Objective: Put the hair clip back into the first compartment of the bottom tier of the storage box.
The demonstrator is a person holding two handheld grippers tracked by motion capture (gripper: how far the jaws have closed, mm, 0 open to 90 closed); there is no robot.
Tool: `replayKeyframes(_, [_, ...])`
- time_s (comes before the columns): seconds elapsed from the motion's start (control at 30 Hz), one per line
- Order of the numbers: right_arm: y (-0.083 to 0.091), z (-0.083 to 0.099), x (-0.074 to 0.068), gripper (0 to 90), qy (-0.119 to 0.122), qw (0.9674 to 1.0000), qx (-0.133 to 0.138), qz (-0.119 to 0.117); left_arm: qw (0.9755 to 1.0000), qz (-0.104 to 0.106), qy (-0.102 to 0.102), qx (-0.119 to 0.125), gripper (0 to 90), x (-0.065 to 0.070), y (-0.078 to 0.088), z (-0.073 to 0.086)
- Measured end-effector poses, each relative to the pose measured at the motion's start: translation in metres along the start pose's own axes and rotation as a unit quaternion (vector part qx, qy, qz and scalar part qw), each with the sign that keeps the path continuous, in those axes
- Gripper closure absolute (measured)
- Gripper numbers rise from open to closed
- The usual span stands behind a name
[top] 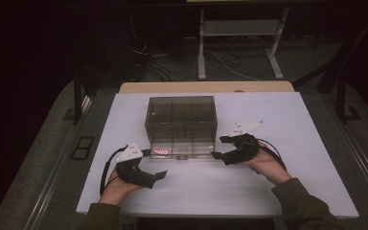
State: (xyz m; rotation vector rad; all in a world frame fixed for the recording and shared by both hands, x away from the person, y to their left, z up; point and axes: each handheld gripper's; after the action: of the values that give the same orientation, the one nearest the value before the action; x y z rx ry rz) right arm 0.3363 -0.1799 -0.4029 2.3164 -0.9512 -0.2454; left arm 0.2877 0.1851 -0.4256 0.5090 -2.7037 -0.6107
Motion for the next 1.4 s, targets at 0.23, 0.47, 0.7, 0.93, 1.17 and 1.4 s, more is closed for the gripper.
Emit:
replayKeyframes(0.23, [0.011,0.014,0.008,26.9,-0.012,0.9998,0.008,0.012,1.0000,0.002,-0.004,-0.003,0.0,0.001,-0.002,-0.001])
replayKeyframes(0.47, [0.023,0.027,0.015,26.0,-0.027,0.9993,0.015,0.022,1.0000,0.000,-0.004,-0.002,0.0,0.000,-0.001,-0.002])
replayKeyframes(0.7, [0.029,0.035,0.017,24.6,-0.036,0.9985,0.018,0.037,1.0000,0.002,-0.006,-0.001,0.0,0.002,-0.001,-0.001])
replayKeyframes(0.93, [0.037,0.041,0.017,24.1,-0.038,0.9979,0.027,0.045,1.0000,0.003,-0.007,0.000,0.0,0.003,-0.001,-0.001])
replayKeyframes(1.17, [0.045,0.052,0.019,22.9,-0.046,0.9974,0.024,0.051,1.0000,0.002,-0.007,-0.001,0.0,0.002,-0.001,-0.001])
replayKeyframes(1.4, [0.053,0.063,0.019,21.7,-0.049,0.9970,0.025,0.054,1.0000,0.002,-0.006,-0.003,0.0,0.003,-0.003,-0.001])
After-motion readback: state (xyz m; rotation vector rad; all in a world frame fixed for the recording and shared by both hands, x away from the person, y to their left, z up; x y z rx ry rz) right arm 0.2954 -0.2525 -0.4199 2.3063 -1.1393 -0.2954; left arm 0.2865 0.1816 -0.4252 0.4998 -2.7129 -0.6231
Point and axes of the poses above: each handheld gripper's, and its own axes: y roughly backward along the jaws, z roughly out of its underside, x roughly to its right, and after that the axes turned 13 degrees about z, right-handed
